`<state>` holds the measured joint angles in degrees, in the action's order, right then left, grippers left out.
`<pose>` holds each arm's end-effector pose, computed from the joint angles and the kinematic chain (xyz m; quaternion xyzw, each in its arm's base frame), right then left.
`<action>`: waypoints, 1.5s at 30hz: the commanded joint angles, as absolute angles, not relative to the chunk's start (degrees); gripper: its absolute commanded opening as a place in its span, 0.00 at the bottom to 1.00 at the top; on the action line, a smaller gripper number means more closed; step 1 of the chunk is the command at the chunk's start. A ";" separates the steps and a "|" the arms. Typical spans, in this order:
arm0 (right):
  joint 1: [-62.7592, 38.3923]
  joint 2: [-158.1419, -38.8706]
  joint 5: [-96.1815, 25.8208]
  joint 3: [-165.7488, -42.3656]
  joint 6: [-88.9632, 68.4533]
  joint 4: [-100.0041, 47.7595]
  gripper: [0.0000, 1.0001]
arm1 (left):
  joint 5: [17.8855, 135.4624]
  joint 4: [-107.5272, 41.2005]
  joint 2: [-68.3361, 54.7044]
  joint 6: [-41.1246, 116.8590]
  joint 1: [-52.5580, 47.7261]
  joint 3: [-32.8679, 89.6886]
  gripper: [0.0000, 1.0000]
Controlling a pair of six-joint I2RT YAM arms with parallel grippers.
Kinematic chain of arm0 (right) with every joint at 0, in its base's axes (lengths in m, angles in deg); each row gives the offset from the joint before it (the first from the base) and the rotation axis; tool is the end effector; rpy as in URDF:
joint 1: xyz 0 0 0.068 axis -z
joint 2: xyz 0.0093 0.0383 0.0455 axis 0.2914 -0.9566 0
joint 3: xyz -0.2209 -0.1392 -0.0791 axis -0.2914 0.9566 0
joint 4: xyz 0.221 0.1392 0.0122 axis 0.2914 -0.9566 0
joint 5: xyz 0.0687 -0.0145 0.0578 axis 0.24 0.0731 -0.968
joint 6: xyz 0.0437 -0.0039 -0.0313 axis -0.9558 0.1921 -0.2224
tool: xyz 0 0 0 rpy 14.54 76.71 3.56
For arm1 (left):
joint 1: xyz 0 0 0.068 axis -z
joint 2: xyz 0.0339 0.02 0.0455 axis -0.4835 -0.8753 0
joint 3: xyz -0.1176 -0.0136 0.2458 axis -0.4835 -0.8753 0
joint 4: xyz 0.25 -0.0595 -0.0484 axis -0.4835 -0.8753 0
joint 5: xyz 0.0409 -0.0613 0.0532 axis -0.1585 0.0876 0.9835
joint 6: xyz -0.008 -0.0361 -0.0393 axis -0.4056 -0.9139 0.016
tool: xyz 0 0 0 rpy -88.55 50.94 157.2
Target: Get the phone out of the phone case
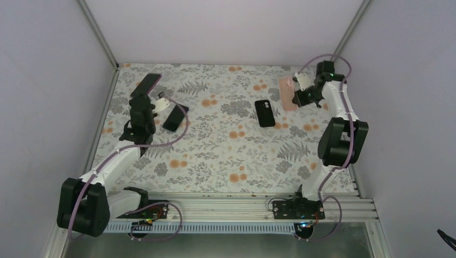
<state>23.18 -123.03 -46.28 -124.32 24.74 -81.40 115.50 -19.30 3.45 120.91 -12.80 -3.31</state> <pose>0.3862 -0.0307 0.2876 -0.2173 0.9401 0.0903 0.2464 0.2550 -0.0548 0.2893 0.3826 0.6472 0.4689 0.4635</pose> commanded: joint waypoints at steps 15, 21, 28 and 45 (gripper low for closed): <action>39.43 -130.87 -56.92 -112.18 34.54 -82.02 0.04 | 118.03 -10.60 -7.14 122.72 -25.62 -20.16 0.02; 39.97 -134.29 -60.77 -114.56 36.00 -84.97 0.04 | 118.11 -0.93 -12.44 122.55 -25.71 -23.18 0.02; 39.97 -137.77 -61.34 -117.49 36.32 -87.45 0.15 | 117.43 -2.20 -16.04 121.27 -25.75 -23.42 0.08; 38.69 -119.54 -50.27 -111.47 33.44 -82.70 1.00 | 85.25 -63.53 14.24 115.50 -25.44 -5.50 1.00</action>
<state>40.01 -130.59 -55.26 -112.28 35.06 -84.64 102.58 -37.59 7.45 119.51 -25.34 -17.04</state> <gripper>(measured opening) 0.986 0.998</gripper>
